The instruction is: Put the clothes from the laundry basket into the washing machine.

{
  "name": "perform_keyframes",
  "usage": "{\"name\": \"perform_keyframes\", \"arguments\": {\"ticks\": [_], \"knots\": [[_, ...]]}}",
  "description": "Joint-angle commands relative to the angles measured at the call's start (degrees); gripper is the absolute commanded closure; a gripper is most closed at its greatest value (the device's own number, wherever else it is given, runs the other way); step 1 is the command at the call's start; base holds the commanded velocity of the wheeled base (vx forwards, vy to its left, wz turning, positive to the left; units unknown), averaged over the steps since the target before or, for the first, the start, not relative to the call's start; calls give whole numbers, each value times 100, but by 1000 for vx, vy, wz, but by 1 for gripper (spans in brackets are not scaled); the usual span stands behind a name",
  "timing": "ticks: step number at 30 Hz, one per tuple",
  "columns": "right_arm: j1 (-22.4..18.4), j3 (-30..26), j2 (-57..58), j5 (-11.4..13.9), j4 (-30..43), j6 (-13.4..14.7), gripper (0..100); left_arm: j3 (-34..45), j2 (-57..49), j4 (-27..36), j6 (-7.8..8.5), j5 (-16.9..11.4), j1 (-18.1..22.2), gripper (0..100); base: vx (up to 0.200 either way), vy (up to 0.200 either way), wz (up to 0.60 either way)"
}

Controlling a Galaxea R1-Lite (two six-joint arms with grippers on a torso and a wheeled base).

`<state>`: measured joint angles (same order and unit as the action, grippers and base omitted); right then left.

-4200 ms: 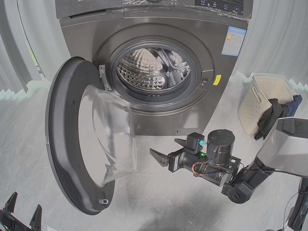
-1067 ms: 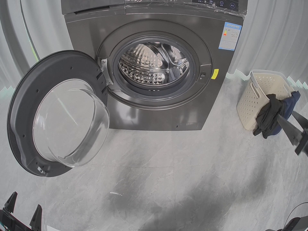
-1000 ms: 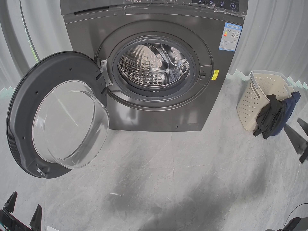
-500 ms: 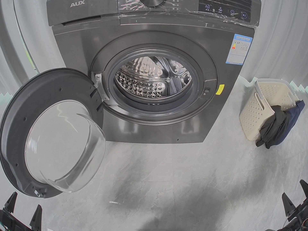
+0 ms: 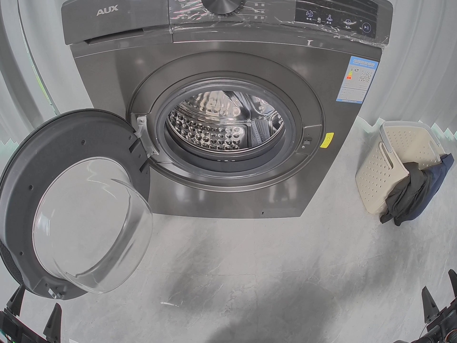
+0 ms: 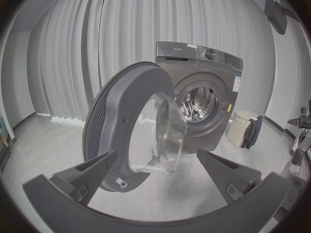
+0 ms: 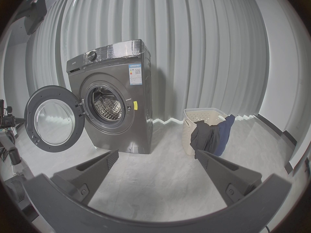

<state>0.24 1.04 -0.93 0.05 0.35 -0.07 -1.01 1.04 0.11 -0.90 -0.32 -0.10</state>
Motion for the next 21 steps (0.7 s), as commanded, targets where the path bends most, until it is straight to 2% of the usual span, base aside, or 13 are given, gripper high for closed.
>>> {"name": "perform_keyframes", "arguments": {"ticks": [1,21], "knots": [[2,-95,93,4,0,-1,0,92,-104,-2,2,-3,1,0,0,-200,0],[-16,-95,93,39,0,-10,0,92,-104,-2,11,-12,1,0,0,-200,0]]}}
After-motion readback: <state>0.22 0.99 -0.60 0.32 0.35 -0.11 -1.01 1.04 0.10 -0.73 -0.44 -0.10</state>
